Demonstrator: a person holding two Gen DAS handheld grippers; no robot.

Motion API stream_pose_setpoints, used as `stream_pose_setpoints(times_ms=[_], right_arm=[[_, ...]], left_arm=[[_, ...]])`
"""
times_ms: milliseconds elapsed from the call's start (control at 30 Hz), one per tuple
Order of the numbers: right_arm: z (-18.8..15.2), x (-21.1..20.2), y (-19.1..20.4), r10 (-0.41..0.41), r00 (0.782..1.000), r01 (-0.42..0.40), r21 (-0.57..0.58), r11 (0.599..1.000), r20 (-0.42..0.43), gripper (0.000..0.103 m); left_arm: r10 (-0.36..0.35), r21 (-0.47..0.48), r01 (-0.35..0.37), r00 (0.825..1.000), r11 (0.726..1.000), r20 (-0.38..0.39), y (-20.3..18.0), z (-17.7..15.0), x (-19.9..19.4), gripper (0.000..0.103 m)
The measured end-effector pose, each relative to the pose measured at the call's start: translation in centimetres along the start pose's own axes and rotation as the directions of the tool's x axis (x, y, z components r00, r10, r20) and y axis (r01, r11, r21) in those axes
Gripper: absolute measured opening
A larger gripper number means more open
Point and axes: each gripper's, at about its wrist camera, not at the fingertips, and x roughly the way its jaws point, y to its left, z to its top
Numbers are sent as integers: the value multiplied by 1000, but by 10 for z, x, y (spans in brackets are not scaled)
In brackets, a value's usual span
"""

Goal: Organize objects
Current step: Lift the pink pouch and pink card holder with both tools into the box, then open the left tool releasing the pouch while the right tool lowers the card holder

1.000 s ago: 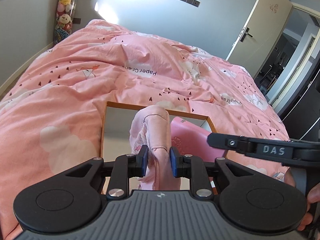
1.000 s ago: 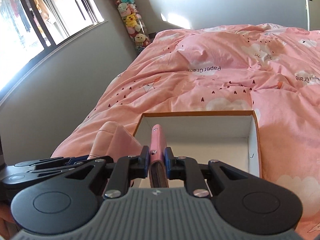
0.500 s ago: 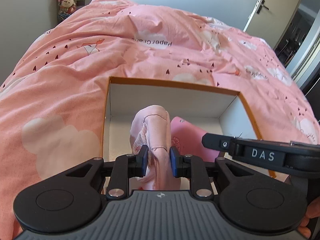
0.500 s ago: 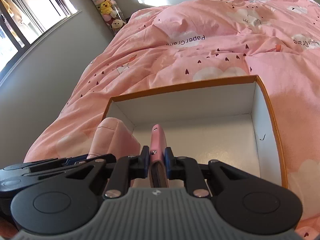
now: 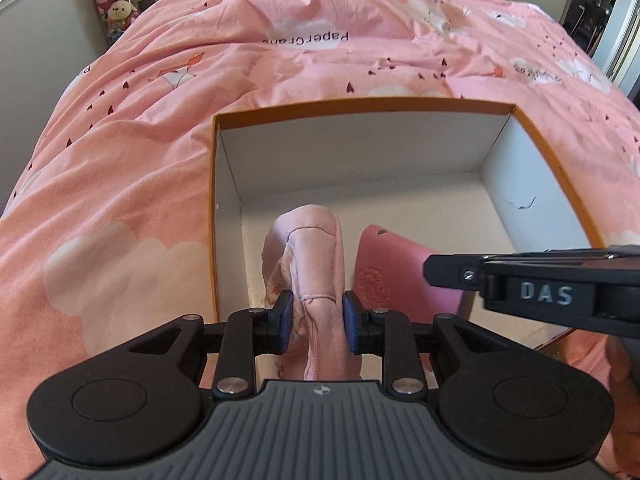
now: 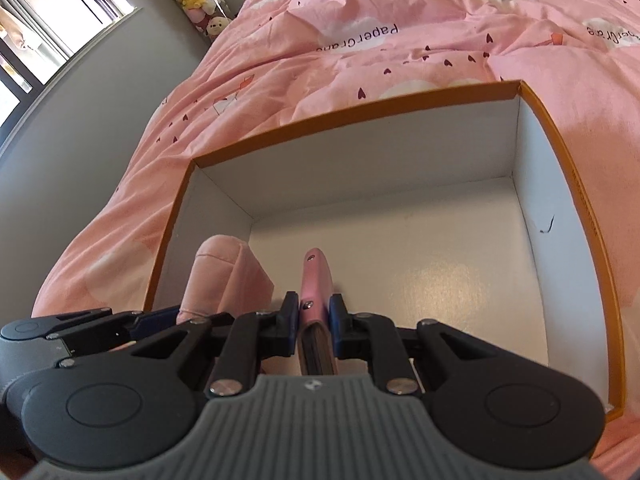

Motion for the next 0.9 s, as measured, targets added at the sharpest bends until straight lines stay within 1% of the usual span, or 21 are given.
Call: stream_pose_setpoints(times_ms=[67, 233, 367, 467, 567, 667, 733, 800, 833, 900], right_arm=[[0, 0, 0, -3, 1000, 3, -4, 1000, -20, 17], [1, 7, 2, -7, 994, 6, -9, 1000, -110, 18], [-2, 20, 2, -41, 987, 37, -25, 999, -155, 19], [-5, 29, 2, -45, 984, 40, -30, 999, -175, 19], [-5, 35, 3, -29, 982, 23, -36, 999, -185, 21], [-6, 41, 5, -37, 980, 27, -53, 998, -195, 21], [-6, 43, 7, -44, 980, 32, -65, 997, -192, 21], [-6, 45, 6, -36, 981, 25, -64, 998, -191, 22], [-7, 45, 6, -31, 982, 19, -65, 998, -189, 22], [-8, 45, 9, -28, 983, 13, -79, 997, -182, 21]], left_arm=[[10, 10, -10, 1000, 1000, -16, 1, -1, 3, 30], [30, 28, -28, 998, 999, -52, 1, -2, 10, 32], [54, 65, -49, 996, 997, -64, -2, -4, 13, 34], [75, 94, -69, 995, 993, -68, -6, -5, 15, 40], [91, 124, -83, 994, 989, -65, -10, -6, 17, 43], [104, 145, -95, 993, 985, -57, -11, -8, 19, 44], [99, 158, -90, 994, 983, -49, -11, -10, 19, 47], [83, 171, -77, 996, 982, -31, -13, -13, 16, 54], [78, 175, -73, 997, 982, -20, -13, -14, 14, 55], [78, 185, -78, 997, 980, 8, -13, -16, 10, 61]])
